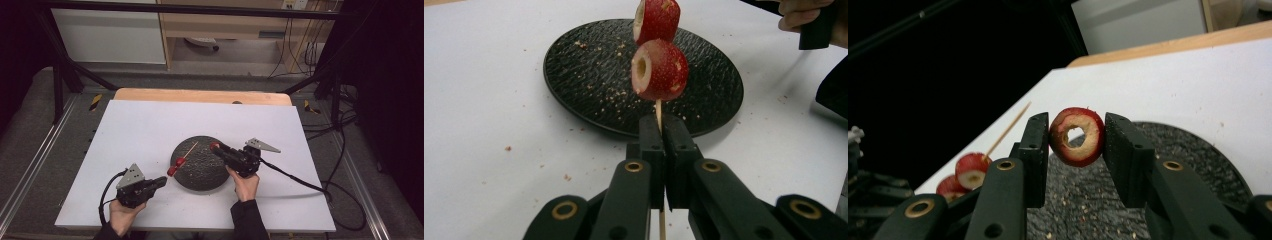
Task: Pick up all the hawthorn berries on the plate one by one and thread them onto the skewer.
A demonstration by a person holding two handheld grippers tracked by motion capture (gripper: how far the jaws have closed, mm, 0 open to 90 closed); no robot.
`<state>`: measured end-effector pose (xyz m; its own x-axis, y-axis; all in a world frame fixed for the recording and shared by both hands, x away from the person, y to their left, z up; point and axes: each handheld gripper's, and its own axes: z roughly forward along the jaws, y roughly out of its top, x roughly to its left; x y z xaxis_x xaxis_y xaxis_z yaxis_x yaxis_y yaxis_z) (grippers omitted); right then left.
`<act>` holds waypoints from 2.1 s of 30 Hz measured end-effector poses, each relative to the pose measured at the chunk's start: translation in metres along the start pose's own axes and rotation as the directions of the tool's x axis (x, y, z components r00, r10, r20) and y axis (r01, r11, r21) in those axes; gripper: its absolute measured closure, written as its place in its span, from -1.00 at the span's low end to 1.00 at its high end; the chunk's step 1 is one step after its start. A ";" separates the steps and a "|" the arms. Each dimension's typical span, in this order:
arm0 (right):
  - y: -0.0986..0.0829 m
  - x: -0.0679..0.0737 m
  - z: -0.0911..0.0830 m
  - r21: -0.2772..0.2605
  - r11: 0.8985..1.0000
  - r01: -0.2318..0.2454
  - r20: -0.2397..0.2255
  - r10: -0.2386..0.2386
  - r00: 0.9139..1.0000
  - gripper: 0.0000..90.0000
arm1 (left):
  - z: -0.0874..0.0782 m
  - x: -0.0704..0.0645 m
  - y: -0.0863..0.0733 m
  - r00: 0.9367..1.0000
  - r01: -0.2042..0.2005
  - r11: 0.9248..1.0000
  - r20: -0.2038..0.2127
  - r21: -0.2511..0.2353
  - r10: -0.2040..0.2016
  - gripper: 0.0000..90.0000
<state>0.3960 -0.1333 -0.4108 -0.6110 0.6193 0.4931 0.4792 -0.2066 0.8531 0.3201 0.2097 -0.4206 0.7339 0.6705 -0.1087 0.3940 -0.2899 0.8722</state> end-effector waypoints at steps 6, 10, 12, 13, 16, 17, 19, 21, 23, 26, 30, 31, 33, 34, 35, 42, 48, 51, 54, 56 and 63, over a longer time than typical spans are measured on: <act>0.006 0.001 -0.001 -0.080 0.996 -0.032 -0.010 0.031 0.999 0.42 | 0.006 -0.005 0.006 1.000 0.013 1.000 0.017 -0.017 -0.013 0.95; 0.011 0.001 -0.002 -0.115 0.992 -0.049 -0.009 0.048 0.999 0.42 | 0.010 -0.009 0.008 1.000 0.011 1.000 0.022 -0.024 -0.011 0.95; 0.014 0.001 -0.003 -0.133 0.989 -0.058 -0.010 0.057 0.998 0.42 | 0.012 -0.011 0.009 1.000 0.011 0.999 0.022 -0.032 -0.010 0.95; 0.015 0.001 -0.004 -0.144 0.988 -0.059 -0.010 0.058 0.998 0.42 | 0.012 -0.012 0.009 1.000 0.012 0.999 0.025 -0.034 -0.011 0.95; 0.017 0.001 -0.004 -0.170 0.984 -0.061 -0.010 0.061 0.998 0.42 | 0.016 -0.014 0.011 0.999 0.015 0.999 0.031 -0.040 -0.014 0.95; 0.018 0.001 -0.005 -0.174 0.982 -0.070 -0.012 0.069 0.998 0.42 | 0.017 -0.016 0.012 0.999 0.015 0.999 0.031 -0.043 -0.014 0.95; 0.020 0.000 -0.005 -0.190 0.979 -0.069 -0.009 0.068 0.998 0.42 | 0.019 -0.018 0.013 0.999 0.017 0.999 0.035 -0.048 -0.015 0.95; 0.022 -0.001 -0.004 -0.202 0.977 -0.076 -0.008 0.075 0.997 0.42 | 0.022 -0.020 0.013 0.999 0.020 0.998 0.036 -0.055 -0.018 0.95; 0.023 -0.001 -0.003 -0.216 0.973 -0.086 -0.009 0.086 0.996 0.42 | 0.024 -0.022 0.015 0.999 0.024 0.998 0.038 -0.060 -0.022 0.95; 0.024 -0.002 -0.003 -0.239 0.966 -0.097 -0.013 0.097 0.995 0.42 | 0.027 -0.026 0.017 0.999 0.027 0.997 0.044 -0.072 -0.024 0.95; 0.026 -0.002 -0.003 -0.266 0.957 -0.112 -0.019 0.111 0.994 0.42 | 0.031 -0.030 0.020 0.999 0.031 0.996 0.046 -0.084 -0.027 0.95; 0.026 -0.001 -0.003 -0.273 0.955 -0.116 -0.021 0.114 0.993 0.42 | 0.031 -0.031 0.020 0.999 0.032 0.995 0.044 -0.092 -0.029 0.95; 0.027 -0.001 -0.003 -0.283 0.952 -0.119 -0.022 0.118 0.993 0.42 | 0.033 -0.032 0.021 0.998 0.037 0.994 0.044 -0.104 -0.033 0.95; 0.027 -0.001 -0.003 -0.289 0.950 -0.119 -0.022 0.118 0.993 0.42 | 0.034 -0.033 0.022 0.998 0.039 0.993 0.043 -0.108 -0.034 0.95; 0.027 -0.001 -0.003 -0.290 0.949 -0.125 -0.026 0.123 0.992 0.42 | 0.035 -0.034 0.023 0.998 0.039 0.993 0.044 -0.108 -0.034 0.95; 0.026 -0.001 -0.003 -0.313 0.939 -0.141 -0.035 0.137 0.990 0.42 | 0.041 -0.039 0.027 0.998 0.048 0.992 0.049 -0.118 -0.042 0.95; 0.026 0.000 -0.003 -0.325 0.934 -0.149 -0.040 0.144 0.989 0.42 | 0.043 -0.041 0.028 0.997 0.061 0.990 0.053 -0.129 -0.054 0.95; 0.026 0.000 -0.003 -0.329 0.931 -0.157 -0.047 0.150 0.988 0.42 | 0.044 -0.041 0.028 0.997 0.068 0.989 0.052 -0.132 -0.062 0.95; 0.026 0.000 -0.002 -0.332 0.929 -0.163 -0.052 0.155 0.987 0.42 | 0.045 -0.042 0.028 0.996 0.075 0.987 0.054 -0.141 -0.068 0.95; 0.025 0.000 -0.002 -0.334 0.928 -0.164 -0.051 0.156 0.986 0.42 | 0.045 -0.043 0.028 0.996 0.075 0.986 0.052 -0.146 -0.068 0.95; 0.024 0.001 -0.001 -0.342 0.922 -0.183 -0.067 0.170 0.983 0.42 | 0.049 -0.047 0.030 0.995 0.098 0.982 0.051 -0.162 -0.091 0.95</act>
<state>0.4061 -0.1387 -0.3895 -0.5614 0.5228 0.6415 0.3383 -0.5624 0.7545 0.3247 0.1364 -0.4130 0.7221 0.6586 -0.2116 0.3692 -0.1082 0.9230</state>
